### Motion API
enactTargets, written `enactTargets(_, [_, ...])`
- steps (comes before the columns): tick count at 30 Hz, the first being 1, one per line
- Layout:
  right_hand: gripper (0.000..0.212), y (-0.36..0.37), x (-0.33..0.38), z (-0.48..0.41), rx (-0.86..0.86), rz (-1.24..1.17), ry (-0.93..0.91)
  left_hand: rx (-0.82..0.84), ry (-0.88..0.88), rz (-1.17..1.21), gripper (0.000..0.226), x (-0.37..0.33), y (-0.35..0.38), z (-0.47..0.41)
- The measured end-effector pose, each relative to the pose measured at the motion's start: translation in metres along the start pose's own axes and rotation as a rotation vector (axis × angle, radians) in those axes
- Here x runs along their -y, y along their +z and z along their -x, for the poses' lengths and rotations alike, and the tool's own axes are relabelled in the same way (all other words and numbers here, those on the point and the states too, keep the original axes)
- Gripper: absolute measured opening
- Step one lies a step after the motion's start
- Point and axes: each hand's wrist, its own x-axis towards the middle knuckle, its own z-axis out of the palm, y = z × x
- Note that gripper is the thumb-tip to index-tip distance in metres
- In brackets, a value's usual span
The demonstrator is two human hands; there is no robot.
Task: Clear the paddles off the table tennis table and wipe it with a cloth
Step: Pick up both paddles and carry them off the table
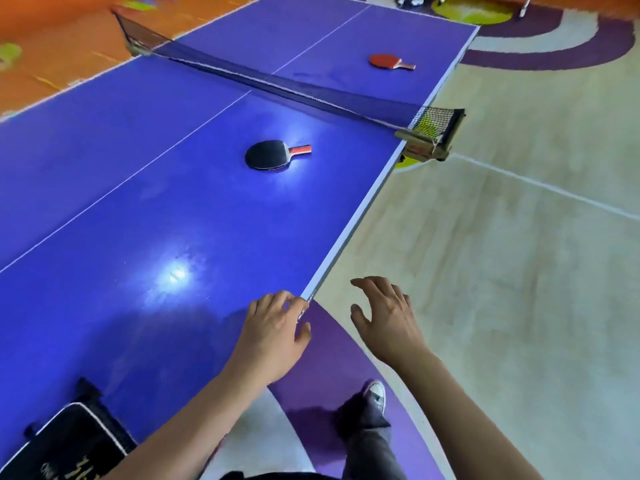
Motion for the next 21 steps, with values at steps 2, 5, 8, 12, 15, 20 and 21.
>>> enactTargets(2, [0.045,-0.015,-0.020,-0.035,0.014,-0.002,-0.034,-0.004,-0.030,0.007,0.029,-0.015,0.001,-0.030])
enactTargets(5, [0.044,-0.042,-0.054,-0.092,0.061,-0.004,-0.074,-0.006,-0.084,0.022,0.028,-0.040,0.003,-0.080])
enactTargets(8, [0.043,-0.064,-0.079,-0.148,0.083,0.000,-0.139,-0.017,-0.103,0.013,0.030,-0.065,0.006,-0.125])
enactTargets(12, [0.044,-0.089,-0.102,-0.214,0.092,0.005,-0.177,-0.013,-0.118,0.023,0.031,-0.096,0.009,-0.181])
enactTargets(15, [0.043,-0.108,-0.121,-0.272,0.087,0.007,-0.212,-0.060,-0.168,0.030,0.028,-0.110,0.007,-0.235])
enactTargets(20, [0.041,-0.137,-0.154,-0.380,0.049,0.017,-0.219,-0.105,-0.194,0.063,0.028,-0.118,0.008,-0.343])
enactTargets(21, [0.041,-0.143,-0.160,-0.400,0.039,0.020,-0.224,-0.121,-0.193,0.072,0.028,-0.118,0.008,-0.364])
